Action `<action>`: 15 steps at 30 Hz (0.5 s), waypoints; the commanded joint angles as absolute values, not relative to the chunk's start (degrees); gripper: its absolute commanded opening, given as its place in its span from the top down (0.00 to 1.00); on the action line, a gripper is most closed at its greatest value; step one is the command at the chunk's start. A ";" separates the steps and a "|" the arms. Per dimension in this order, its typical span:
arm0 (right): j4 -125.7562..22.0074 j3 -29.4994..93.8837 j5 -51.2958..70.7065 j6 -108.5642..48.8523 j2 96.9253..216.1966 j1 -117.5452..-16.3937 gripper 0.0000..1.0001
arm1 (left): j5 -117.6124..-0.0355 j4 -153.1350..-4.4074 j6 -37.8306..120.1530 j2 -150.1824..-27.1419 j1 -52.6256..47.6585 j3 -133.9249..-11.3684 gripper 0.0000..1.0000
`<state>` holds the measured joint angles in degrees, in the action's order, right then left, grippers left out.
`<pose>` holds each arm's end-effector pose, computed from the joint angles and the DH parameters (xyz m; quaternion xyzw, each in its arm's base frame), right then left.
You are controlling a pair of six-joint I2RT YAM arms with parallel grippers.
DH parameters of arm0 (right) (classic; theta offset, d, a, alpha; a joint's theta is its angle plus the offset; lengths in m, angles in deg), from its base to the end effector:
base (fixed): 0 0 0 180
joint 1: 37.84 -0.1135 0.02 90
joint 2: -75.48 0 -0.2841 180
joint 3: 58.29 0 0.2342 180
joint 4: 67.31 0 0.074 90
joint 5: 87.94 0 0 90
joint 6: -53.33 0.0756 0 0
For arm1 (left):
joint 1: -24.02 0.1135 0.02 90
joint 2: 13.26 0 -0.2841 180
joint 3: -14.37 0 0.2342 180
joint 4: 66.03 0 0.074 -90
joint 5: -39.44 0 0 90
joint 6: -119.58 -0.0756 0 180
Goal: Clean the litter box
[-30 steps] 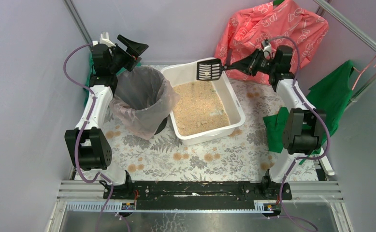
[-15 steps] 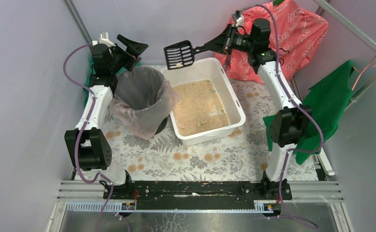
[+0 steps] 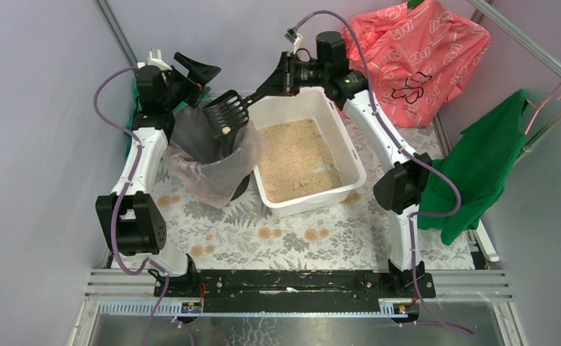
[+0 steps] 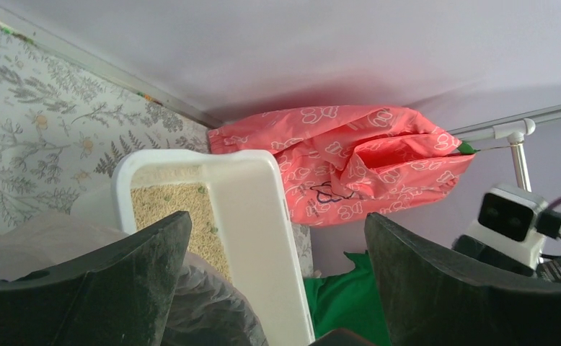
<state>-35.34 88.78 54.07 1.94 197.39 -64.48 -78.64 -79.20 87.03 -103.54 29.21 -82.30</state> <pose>0.4218 0.2783 0.4399 -0.2194 0.6988 0.5978 0.3257 0.3955 0.0002 0.4071 -0.2394 0.7034 -0.4466 0.4985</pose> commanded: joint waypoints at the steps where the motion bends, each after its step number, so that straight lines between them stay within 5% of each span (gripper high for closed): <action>1: -28.92 92.11 46.79 -12.37 194.45 -68.16 1.00 | -78.18 -82.00 86.00 -101.81 29.38 -83.34 0.01; 15: -20.54 91.53 24.76 -42.12 188.46 -78.08 1.00 | -79.25 -81.10 87.33 -102.22 29.38 -82.50 0.02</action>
